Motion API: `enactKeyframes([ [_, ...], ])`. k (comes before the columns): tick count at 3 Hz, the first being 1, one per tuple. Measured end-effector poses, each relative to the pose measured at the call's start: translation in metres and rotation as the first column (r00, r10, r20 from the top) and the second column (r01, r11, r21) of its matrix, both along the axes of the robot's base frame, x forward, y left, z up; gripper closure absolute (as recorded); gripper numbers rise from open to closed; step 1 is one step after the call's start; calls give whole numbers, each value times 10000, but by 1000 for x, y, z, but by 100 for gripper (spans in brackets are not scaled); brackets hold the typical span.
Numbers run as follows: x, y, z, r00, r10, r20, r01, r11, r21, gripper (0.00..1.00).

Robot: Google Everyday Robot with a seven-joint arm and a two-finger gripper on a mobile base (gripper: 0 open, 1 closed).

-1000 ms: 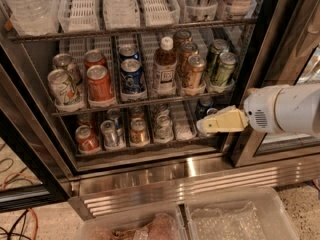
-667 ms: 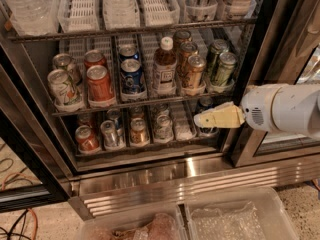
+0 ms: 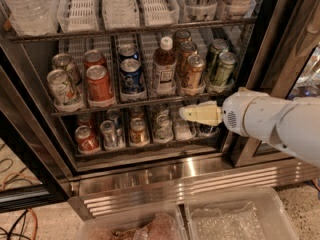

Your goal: Pick green can from middle shelf of fridge

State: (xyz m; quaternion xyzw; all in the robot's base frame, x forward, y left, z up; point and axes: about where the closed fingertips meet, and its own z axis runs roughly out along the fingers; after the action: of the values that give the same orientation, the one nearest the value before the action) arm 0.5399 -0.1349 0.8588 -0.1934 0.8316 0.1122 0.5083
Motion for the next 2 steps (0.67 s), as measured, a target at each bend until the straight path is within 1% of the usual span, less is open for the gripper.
enactKeyframes([
  [1, 14, 1, -14, 9950, -931, 373, 906, 9938, 637, 0],
  [2, 17, -9, -20, 9789, -1935, 665, 1872, 9781, 908, 0],
])
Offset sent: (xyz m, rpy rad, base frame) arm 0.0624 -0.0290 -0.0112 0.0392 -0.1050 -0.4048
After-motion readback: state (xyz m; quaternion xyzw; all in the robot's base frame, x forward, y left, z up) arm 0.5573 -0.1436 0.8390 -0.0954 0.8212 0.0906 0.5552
